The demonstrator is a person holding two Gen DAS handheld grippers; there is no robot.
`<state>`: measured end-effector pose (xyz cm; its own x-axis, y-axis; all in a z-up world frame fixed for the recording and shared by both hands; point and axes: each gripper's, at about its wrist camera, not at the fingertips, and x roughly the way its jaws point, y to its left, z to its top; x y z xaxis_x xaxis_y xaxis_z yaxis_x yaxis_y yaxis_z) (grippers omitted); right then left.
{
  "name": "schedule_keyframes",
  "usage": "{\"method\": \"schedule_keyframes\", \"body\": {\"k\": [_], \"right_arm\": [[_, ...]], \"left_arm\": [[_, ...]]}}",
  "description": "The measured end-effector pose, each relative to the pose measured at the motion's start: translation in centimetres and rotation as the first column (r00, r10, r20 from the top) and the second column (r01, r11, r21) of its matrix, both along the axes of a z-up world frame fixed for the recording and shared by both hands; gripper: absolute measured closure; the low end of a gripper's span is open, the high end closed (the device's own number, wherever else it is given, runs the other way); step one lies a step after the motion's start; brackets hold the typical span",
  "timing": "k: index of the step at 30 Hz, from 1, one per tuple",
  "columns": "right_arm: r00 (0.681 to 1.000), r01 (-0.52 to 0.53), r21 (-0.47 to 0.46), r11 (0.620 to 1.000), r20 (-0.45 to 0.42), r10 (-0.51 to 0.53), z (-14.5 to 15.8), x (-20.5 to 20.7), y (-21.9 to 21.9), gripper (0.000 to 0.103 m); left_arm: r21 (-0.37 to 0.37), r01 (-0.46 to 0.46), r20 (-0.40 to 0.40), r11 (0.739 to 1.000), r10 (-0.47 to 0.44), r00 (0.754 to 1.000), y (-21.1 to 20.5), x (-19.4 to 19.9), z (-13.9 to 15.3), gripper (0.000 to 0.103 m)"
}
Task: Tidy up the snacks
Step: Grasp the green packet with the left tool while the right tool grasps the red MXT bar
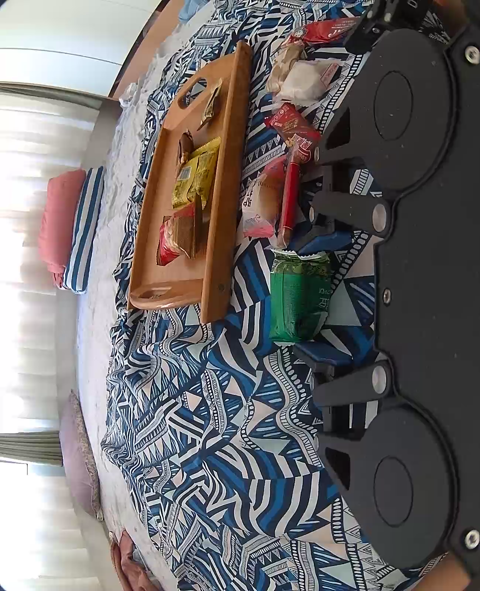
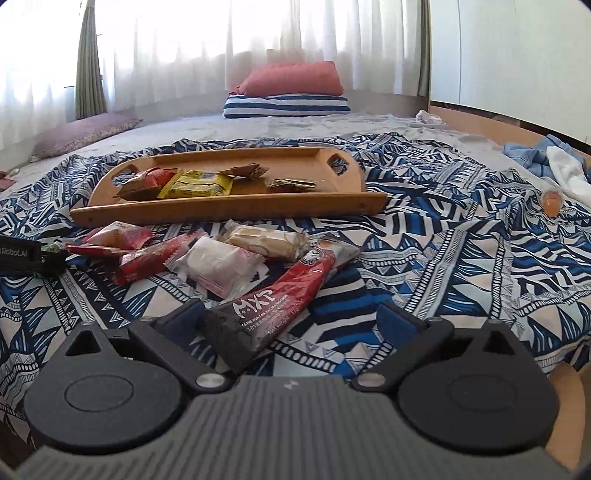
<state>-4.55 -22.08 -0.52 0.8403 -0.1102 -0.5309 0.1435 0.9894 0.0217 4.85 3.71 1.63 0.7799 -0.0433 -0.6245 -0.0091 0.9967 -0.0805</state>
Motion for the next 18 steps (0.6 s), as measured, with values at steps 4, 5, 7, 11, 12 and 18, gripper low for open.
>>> {"method": "schedule_keyframes", "body": {"k": [4,5,7,11,12,18], "right_arm": [[0.998,0.057,-0.011,0.998,-0.016,-0.057,0.2,-0.1,-1.0,0.0],[0.997,0.076,-0.014,0.997,-0.029,-0.076,0.2,0.0,-1.2,0.0],[0.992,0.115,-0.029,0.993,-0.057,-0.116,0.3,0.1,-1.5,0.0],[0.988,0.137,-0.033,0.99,-0.072,-0.139,0.9,0.2,-2.0,0.0],[0.988,0.135,-0.019,0.991,-0.068,-0.136,1.1,0.3,-2.1,0.0],[0.991,0.125,0.038,0.991,-0.06,-0.123,1.8,1.4,-2.6,0.0]], "left_arm": [[-0.008,0.011,0.002,1.0,-0.011,1.0,-0.1,-0.3,0.2,0.054],[-0.008,0.014,0.013,1.0,-0.014,1.0,-0.1,-0.5,0.3,0.05],[0.003,0.017,0.036,1.0,-0.017,0.999,-0.2,-0.8,0.5,0.032],[0.038,0.018,0.044,0.999,-0.02,0.999,-0.6,-0.5,0.6,0.028],[0.032,0.019,0.039,0.999,-0.02,0.999,-0.5,-0.3,0.5,0.028],[0.019,0.008,0.0,1.0,-0.008,1.0,-0.3,0.6,-0.1,0.034]]}}
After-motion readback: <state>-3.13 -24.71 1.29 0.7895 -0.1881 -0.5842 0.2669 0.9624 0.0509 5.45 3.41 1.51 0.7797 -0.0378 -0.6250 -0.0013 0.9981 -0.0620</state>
